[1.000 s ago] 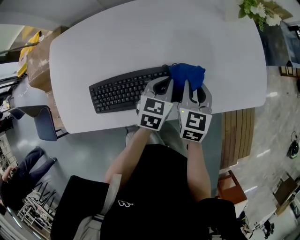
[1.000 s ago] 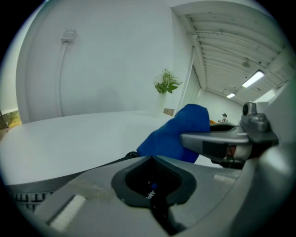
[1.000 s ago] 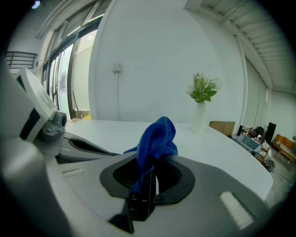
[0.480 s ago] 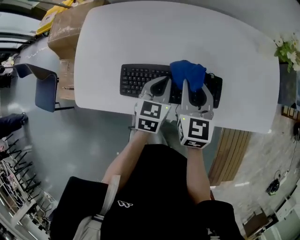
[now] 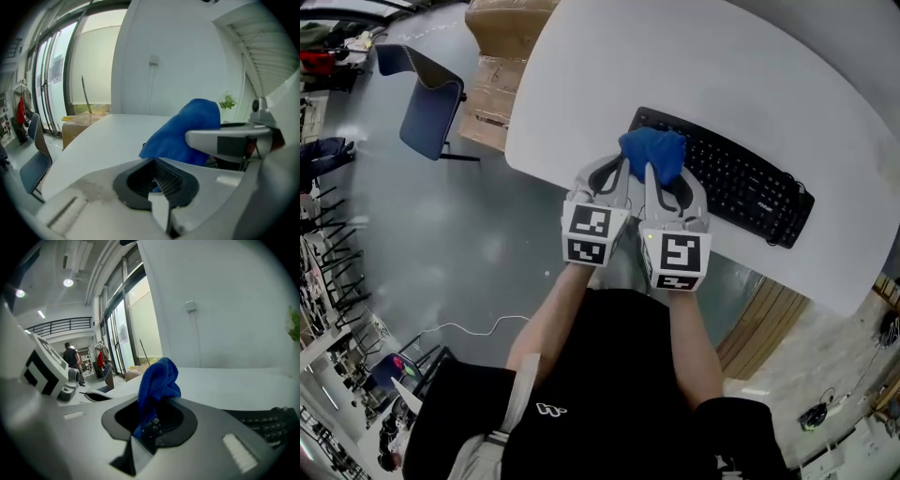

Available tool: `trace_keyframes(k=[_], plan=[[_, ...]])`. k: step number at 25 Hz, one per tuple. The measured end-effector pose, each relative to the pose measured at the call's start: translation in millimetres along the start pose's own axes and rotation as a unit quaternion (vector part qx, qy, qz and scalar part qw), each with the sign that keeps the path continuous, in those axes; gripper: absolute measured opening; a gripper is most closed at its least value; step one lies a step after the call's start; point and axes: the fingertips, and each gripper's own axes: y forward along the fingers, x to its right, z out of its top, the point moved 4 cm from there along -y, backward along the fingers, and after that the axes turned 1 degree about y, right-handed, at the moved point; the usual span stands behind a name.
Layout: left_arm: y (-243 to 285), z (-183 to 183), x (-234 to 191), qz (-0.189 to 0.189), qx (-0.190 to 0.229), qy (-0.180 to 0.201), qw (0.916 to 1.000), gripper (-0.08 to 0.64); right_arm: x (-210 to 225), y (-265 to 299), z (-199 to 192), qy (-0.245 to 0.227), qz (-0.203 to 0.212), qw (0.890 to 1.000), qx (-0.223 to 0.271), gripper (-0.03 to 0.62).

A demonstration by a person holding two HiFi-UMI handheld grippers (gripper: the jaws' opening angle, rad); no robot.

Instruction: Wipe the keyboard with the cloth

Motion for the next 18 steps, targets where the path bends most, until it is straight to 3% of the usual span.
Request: trace_keyframes(k=[7, 18], plan=[[4.5, -26.4, -15.6, -0.015, -0.037, 0.007, 0.9992, -0.003, -20.2, 15.9, -33.3, 0.031, -0.001, 0.999, -0.036, 0.074], [19.8, -34.2, 11.5, -0.055, -0.056, 0.049, 0.9957, -0.003, 3.2, -0.5, -59.3, 0.069, -0.042, 0.996, -0.041, 0.074]])
